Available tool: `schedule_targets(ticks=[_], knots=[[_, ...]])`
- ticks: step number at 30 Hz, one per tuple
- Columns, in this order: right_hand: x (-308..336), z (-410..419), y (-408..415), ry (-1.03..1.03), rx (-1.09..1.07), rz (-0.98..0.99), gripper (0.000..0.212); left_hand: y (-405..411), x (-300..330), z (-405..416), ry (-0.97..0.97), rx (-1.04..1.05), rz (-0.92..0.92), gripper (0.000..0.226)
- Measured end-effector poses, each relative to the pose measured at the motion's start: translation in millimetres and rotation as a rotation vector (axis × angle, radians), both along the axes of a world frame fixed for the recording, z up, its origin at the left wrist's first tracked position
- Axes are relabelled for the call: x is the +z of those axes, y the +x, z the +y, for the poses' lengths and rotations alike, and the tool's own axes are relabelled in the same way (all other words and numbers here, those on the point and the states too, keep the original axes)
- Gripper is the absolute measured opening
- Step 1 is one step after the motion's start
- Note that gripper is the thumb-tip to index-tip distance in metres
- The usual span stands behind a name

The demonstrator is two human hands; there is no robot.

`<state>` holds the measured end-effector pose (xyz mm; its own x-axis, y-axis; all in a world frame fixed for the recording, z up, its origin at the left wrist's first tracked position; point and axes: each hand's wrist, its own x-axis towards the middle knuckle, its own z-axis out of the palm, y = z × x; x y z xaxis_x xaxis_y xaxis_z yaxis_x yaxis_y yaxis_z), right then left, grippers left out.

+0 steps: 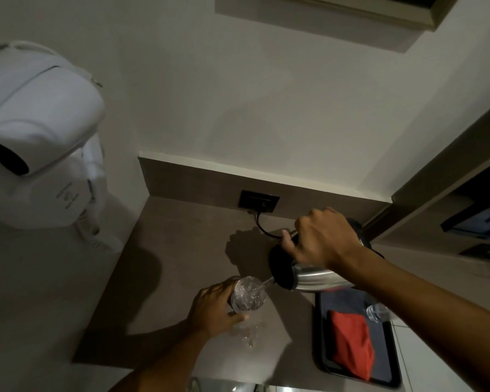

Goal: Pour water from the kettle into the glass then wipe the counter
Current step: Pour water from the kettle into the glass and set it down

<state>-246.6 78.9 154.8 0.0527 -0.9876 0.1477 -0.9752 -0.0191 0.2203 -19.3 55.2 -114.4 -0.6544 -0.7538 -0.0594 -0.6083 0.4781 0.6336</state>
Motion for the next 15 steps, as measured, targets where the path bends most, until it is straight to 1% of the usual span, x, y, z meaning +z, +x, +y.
schedule_targets(ticks=[15], knots=[[3.7,0.0,3.7,0.034,-0.011,0.008,0.058,0.5,0.2,-0.6,0.005,-0.008,-0.026,0.097]])
